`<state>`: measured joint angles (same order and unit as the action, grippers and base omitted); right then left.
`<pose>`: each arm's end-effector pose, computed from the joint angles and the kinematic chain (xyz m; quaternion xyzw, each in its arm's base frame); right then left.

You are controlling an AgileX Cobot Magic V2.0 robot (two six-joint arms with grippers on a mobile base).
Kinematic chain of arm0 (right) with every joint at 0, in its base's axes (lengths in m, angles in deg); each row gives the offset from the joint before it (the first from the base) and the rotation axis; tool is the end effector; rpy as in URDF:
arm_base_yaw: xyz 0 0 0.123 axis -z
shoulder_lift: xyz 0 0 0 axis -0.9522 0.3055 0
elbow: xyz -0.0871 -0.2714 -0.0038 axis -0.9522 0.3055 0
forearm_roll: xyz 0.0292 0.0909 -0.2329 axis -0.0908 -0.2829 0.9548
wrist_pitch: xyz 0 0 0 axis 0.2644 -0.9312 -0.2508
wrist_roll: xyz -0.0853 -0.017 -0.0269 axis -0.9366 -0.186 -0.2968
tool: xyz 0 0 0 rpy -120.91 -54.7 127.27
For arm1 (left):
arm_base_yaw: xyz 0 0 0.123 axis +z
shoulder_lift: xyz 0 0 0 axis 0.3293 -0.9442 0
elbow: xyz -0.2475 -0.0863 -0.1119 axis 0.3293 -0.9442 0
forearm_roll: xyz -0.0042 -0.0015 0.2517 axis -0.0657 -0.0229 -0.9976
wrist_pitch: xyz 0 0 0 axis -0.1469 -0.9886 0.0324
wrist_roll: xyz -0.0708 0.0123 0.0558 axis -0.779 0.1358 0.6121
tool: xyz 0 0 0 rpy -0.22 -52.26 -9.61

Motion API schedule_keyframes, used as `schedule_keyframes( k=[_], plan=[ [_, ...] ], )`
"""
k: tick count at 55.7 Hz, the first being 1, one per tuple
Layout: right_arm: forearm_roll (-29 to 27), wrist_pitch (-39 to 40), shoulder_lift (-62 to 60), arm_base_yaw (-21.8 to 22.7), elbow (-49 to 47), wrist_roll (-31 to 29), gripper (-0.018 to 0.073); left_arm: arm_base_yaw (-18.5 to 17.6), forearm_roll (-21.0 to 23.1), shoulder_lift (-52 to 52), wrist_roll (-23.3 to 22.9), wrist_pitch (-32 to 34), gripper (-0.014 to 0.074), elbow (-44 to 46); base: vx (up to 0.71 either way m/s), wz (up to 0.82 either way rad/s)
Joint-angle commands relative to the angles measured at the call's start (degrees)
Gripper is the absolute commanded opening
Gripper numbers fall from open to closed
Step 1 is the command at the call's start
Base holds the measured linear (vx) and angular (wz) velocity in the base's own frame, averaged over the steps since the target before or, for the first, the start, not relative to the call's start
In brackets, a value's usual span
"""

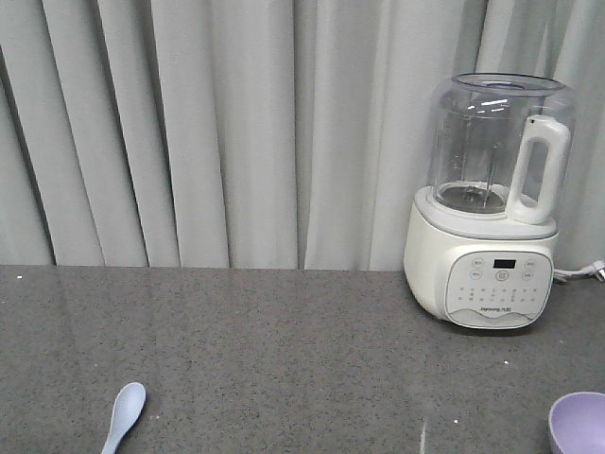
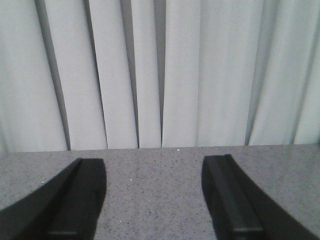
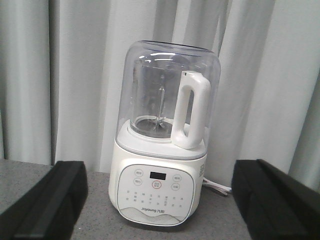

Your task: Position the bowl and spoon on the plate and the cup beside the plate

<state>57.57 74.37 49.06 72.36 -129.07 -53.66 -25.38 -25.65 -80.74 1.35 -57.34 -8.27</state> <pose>0.1473 -0.0004 0.3894 -0.0432 0.7055 -0.0450 0.7059 0.1885 -0.0205 0.3651 0.0211 0.7344 -0.0540 0.6762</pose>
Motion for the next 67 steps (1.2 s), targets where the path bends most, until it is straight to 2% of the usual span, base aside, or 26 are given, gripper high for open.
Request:
schedule_keyframes(
  k=[1, 7, 19, 26, 34, 45, 58, 67],
  plan=[
    [0.0, 5.0, 0.0, 0.2, -2.1, -0.3, 0.0729, -1.0, 0.5, 0.3, -1.1, 3.2, 0.0595, 2.1, 0.0, 0.0],
    [-0.4, 5.5, 0.0, 0.2, -2.1, -0.3, 0.0723, -2.6, 0.4, -2.0, 0.8, -2.2, 0.0586, 4.7, 0.0, 0.0],
    [-0.4, 5.5, 0.0, 0.2, -2.1, -0.3, 0.0669, -6.9, 0.5, -16.1, 2.2, -22.4, 0.0561, 18.6, 0.0, 0.0],
    [-0.4, 5.5, 0.0, 0.2, -2.1, -0.3, 0.0625, -7.4, 0.5, -26.5, 2.2, -31.8, 0.0544, 24.5, 0.0, 0.0],
    [-0.4, 5.4, 0.0, 0.2, -2.1, -0.3, 0.0578, -7.4, 0.5, -36.3, 1.6, -39.1, 0.0522, 27.4, 0.0, 0.0],
    [-0.4, 4.9, 0.0, 0.2, -2.1, -0.3, 0.0566, -7.4, 1.2, -43.9, 1.6, -41.9, 0.049, 27.4, 0.0, 0.0],
    [-0.3, 4.9, 0.0, 0.2, -2.1, -0.3, 0.0566, -8.1, 7.7, -47.5, 1.8, -40.3, 0.0462, 27.4, 0.0, 0.0],
    [-0.3, 5.0, 0.0, 0.2, -2.1, -0.3, 0.0566, -9.2, 7.4, -48.7, 1.8, -39.1, 0.0449, 27.4, 0.0, 0.0]
  ],
)
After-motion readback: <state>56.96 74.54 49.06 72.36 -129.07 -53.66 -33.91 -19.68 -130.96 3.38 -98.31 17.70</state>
